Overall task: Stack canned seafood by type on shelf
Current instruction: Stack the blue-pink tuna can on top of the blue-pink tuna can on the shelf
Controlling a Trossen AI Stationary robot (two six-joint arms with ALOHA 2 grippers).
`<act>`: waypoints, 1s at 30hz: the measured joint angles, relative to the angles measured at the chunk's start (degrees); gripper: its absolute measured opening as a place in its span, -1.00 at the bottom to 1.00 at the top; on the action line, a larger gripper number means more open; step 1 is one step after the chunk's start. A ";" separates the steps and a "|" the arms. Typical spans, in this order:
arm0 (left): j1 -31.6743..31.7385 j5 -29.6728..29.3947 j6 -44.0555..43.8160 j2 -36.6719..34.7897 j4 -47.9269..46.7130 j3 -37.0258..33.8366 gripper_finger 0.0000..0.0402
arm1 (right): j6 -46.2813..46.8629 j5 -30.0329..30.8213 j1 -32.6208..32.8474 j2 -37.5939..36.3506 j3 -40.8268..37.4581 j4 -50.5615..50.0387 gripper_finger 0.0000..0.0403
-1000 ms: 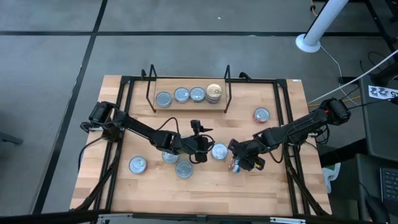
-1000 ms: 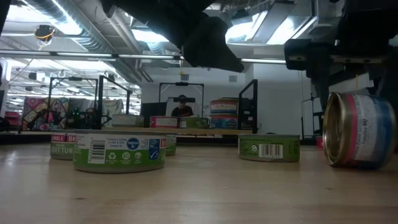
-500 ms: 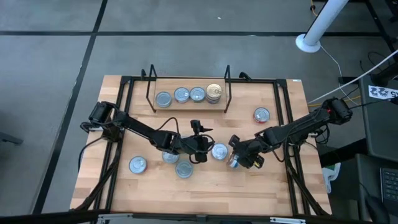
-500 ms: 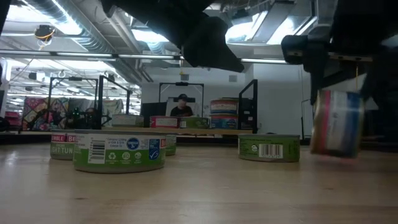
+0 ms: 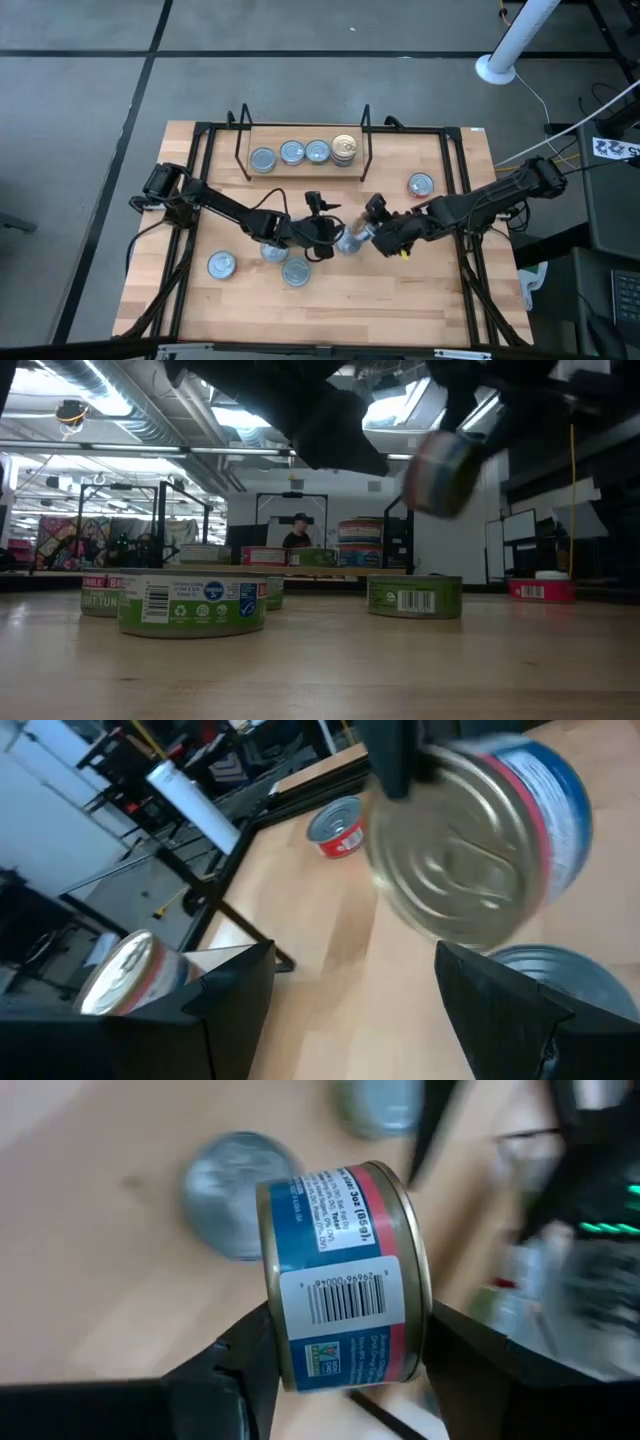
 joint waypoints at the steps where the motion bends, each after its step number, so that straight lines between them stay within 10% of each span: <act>1: 0.00 -0.77 0.02 0.00 0.00 0.00 0.36 | 0.00 1.77 0.00 0.00 0.84 0.02 -0.02; 13: 0.88 -16.43 1.73 0.02 0.02 0.09 0.36 | -0.92 29.05 -2.38 -0.09 3.22 4.94 -0.03; 30: 3.38 -16.57 0.00 0.02 -0.33 0.07 0.36 | -5.41 30.47 -18.03 3.78 3.22 32.40 -0.02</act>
